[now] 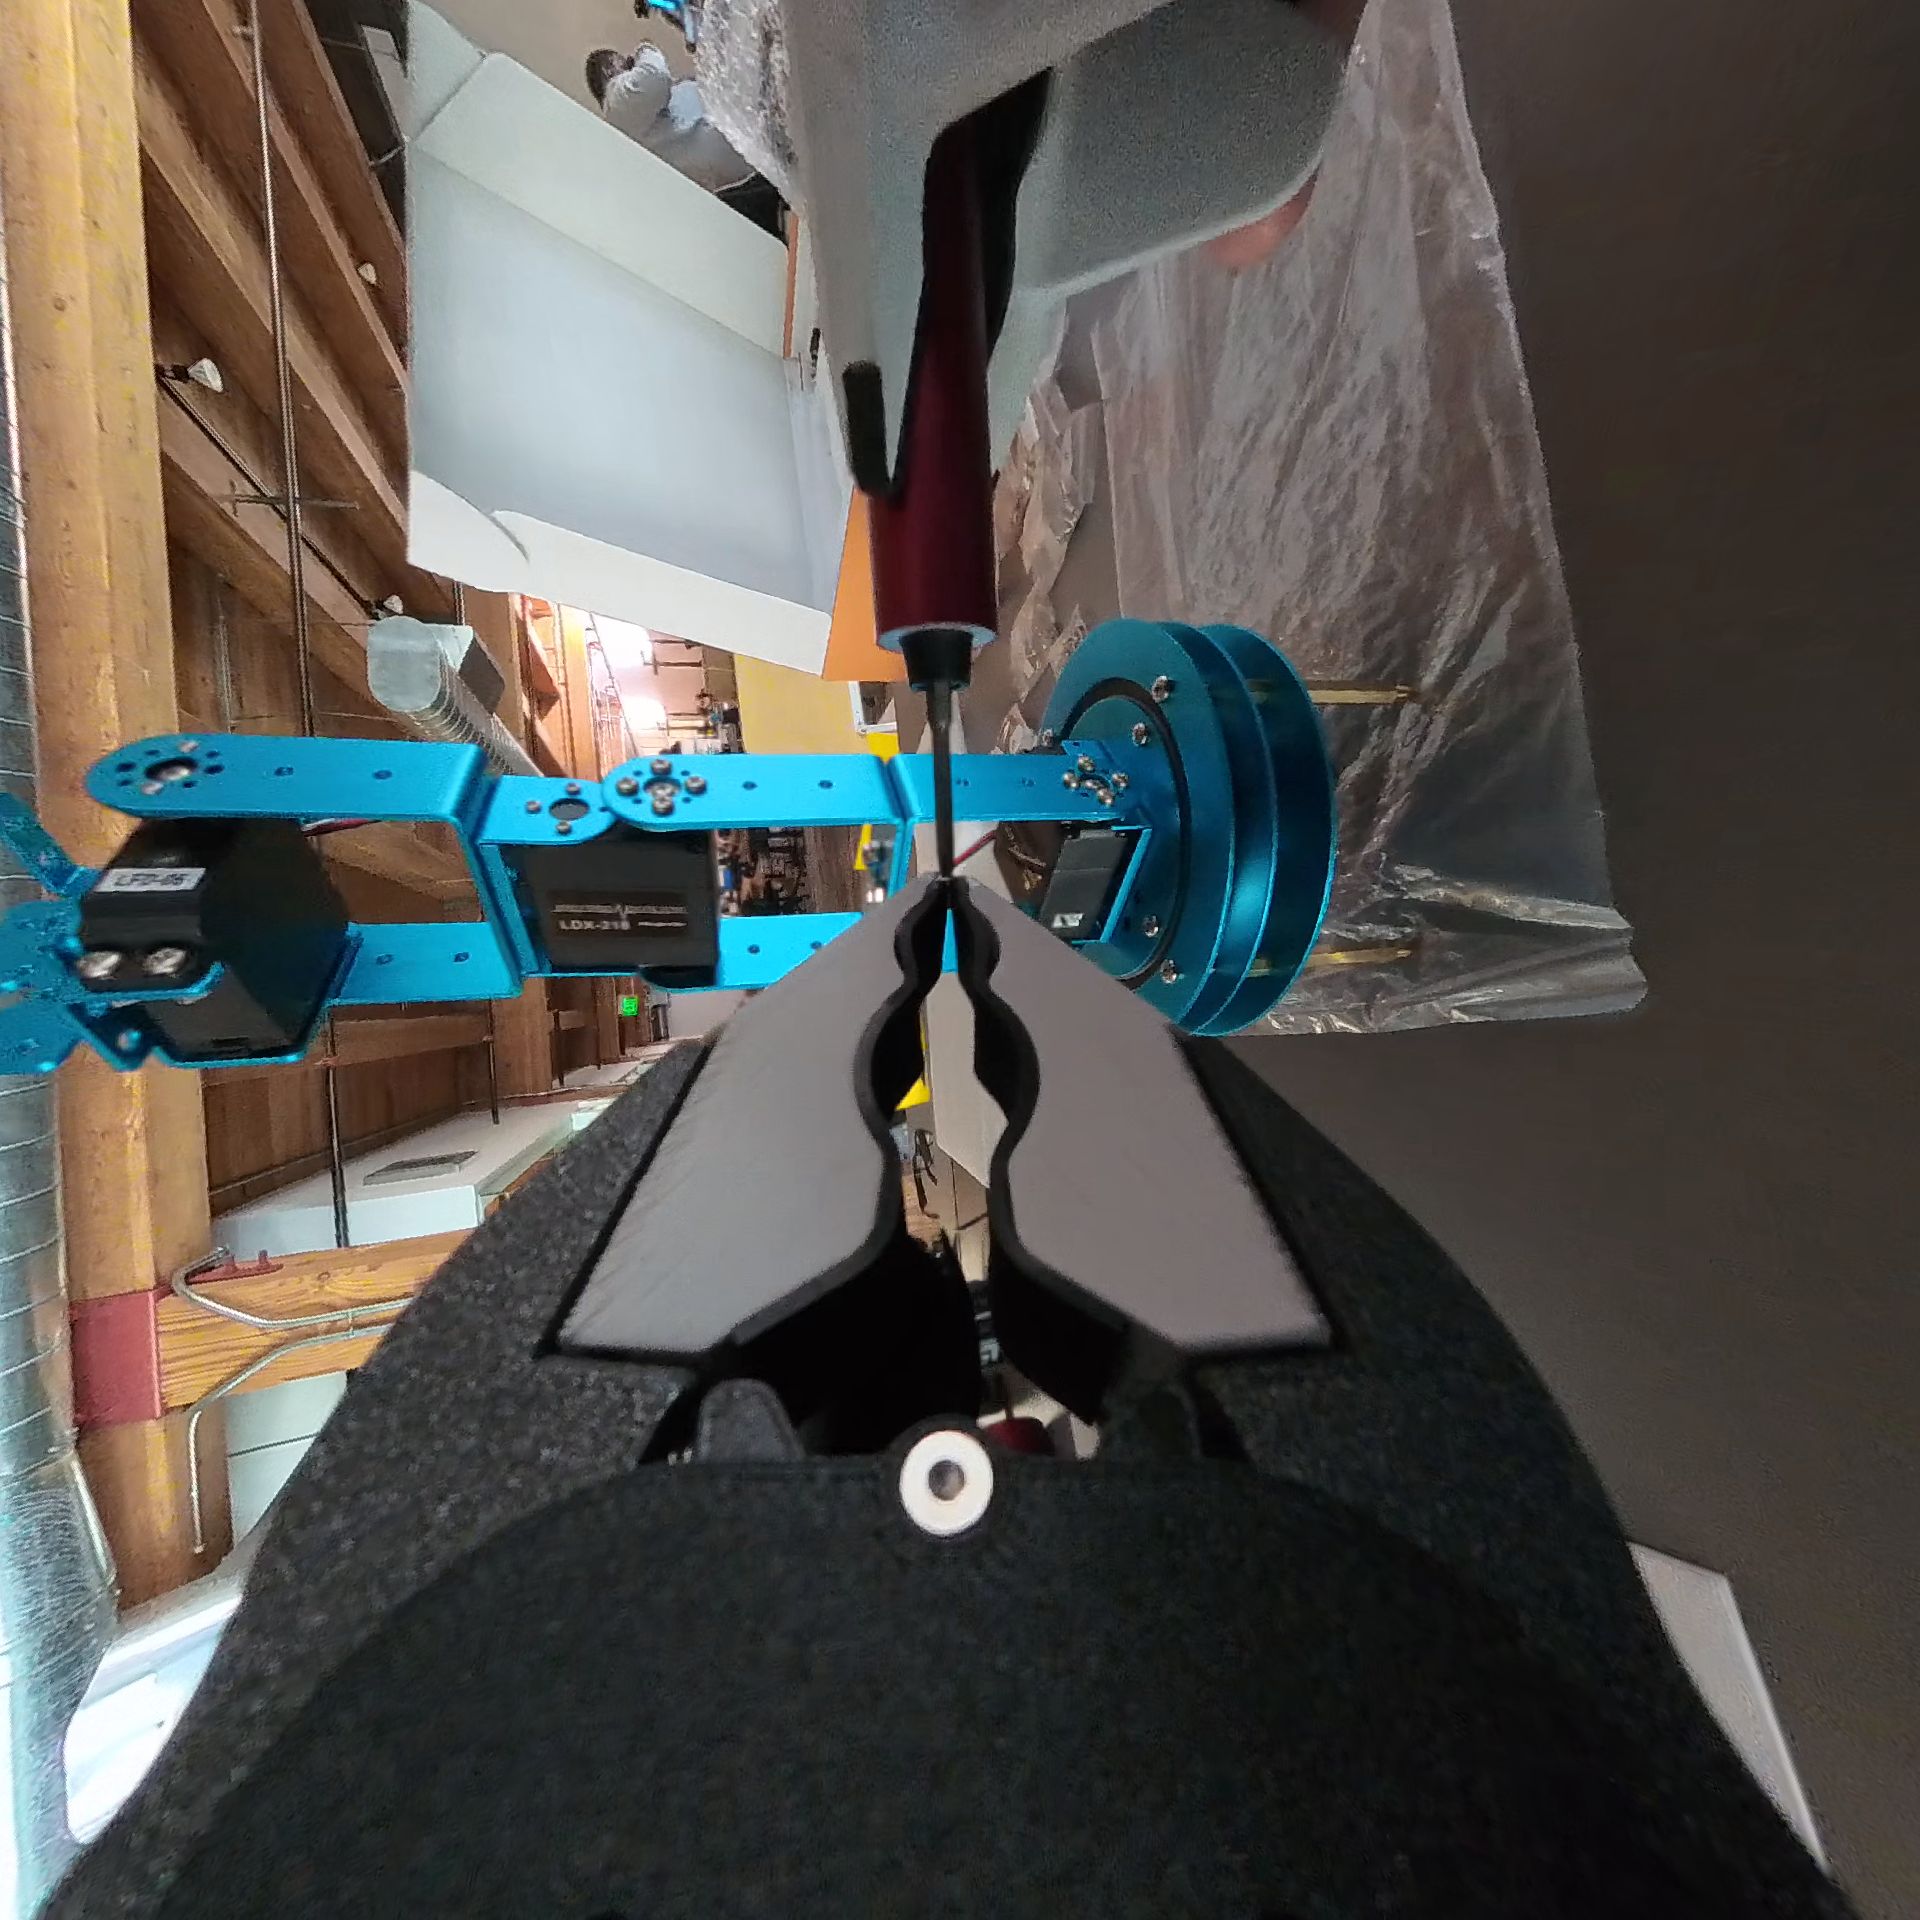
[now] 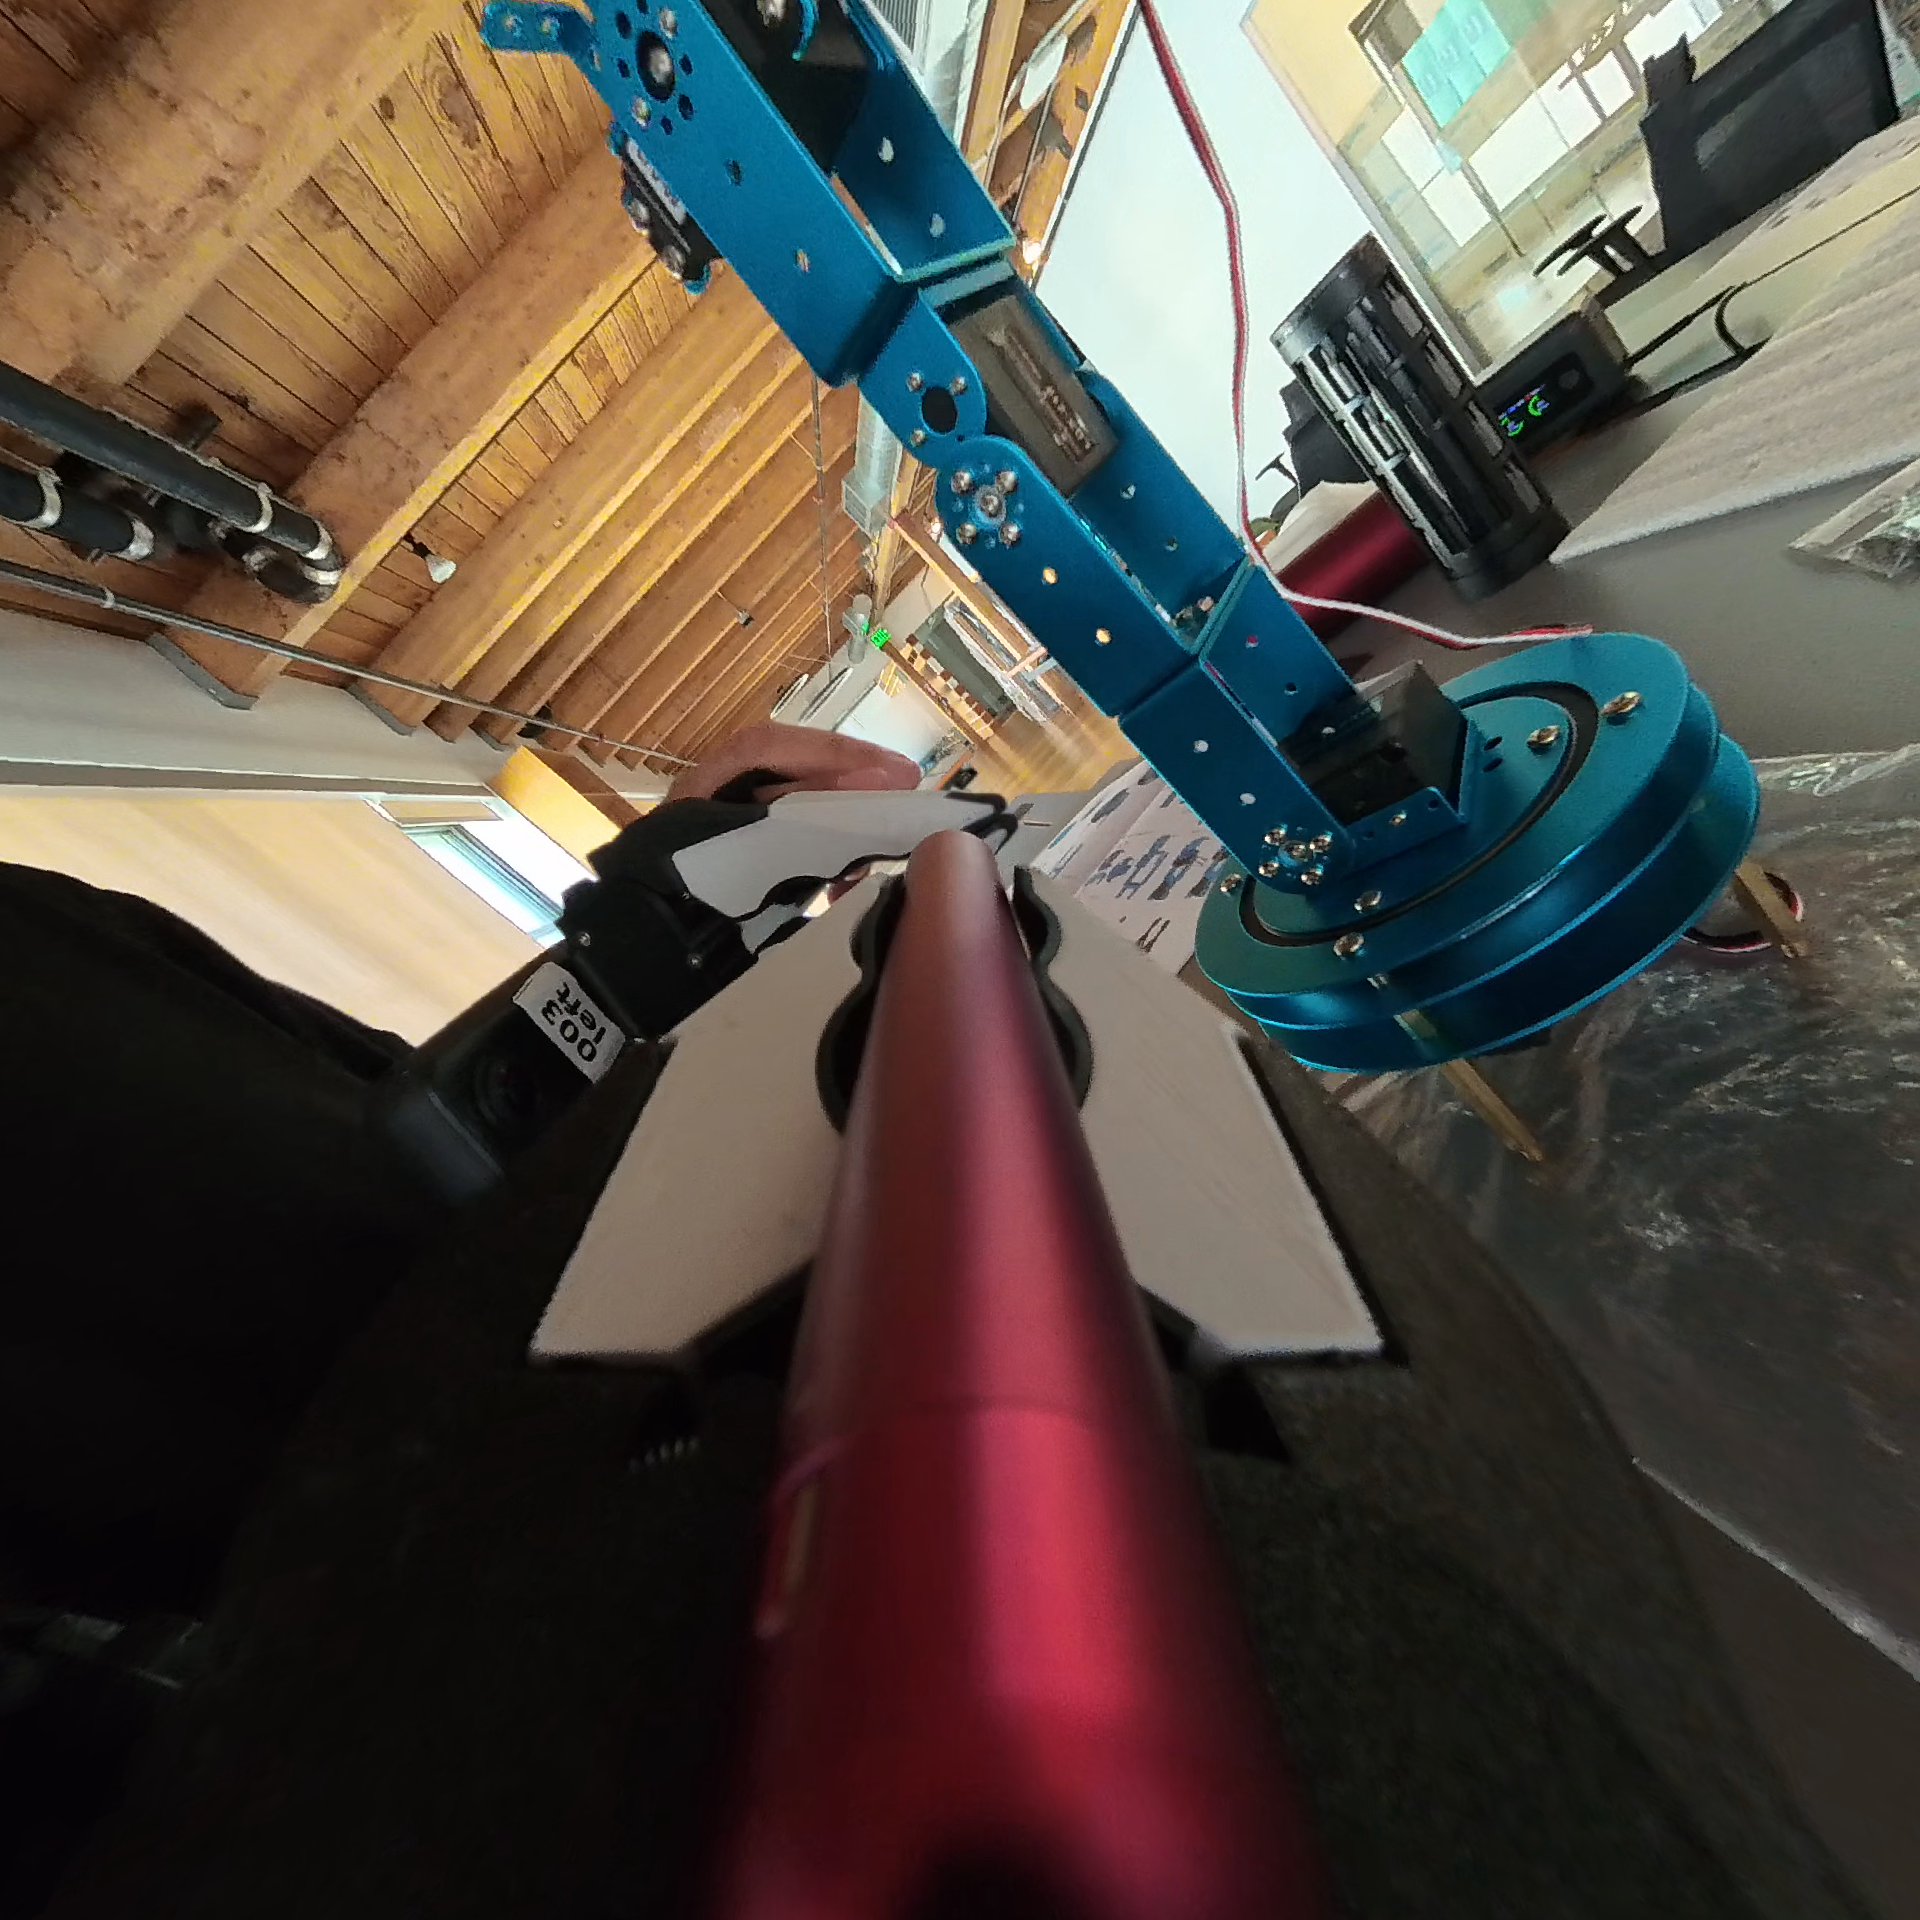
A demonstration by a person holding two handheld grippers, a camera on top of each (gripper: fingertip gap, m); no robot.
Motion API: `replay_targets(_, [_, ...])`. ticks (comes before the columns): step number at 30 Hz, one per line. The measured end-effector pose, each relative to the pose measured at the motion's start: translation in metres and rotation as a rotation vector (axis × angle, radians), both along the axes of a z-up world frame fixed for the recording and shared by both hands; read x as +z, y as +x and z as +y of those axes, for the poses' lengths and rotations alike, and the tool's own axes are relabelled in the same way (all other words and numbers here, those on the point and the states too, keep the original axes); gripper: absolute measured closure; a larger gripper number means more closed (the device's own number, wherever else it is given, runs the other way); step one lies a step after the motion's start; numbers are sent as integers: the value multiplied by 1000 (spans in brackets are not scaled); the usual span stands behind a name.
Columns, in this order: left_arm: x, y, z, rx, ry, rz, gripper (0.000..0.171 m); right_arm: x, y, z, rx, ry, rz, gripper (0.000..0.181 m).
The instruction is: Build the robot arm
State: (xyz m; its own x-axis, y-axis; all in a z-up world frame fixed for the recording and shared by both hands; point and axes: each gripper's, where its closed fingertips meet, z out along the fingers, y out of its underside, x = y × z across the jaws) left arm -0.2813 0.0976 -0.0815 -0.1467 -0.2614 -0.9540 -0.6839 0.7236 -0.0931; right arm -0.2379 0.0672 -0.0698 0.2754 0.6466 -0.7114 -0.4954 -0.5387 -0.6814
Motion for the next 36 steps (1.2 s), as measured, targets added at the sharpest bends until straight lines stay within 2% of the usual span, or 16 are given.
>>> replay_targets(11, [10,2,-3,-26,16,-2,162,3,2,-5,-13,8,42,157])
replay_targets(32, [15,-2,1,4,1,-33,158,10,8,-6,-24,32,63,159])
replay_targets(36, [26,-13,15,84,-98,-150,158,21,16,-4,-67,80,40,157])
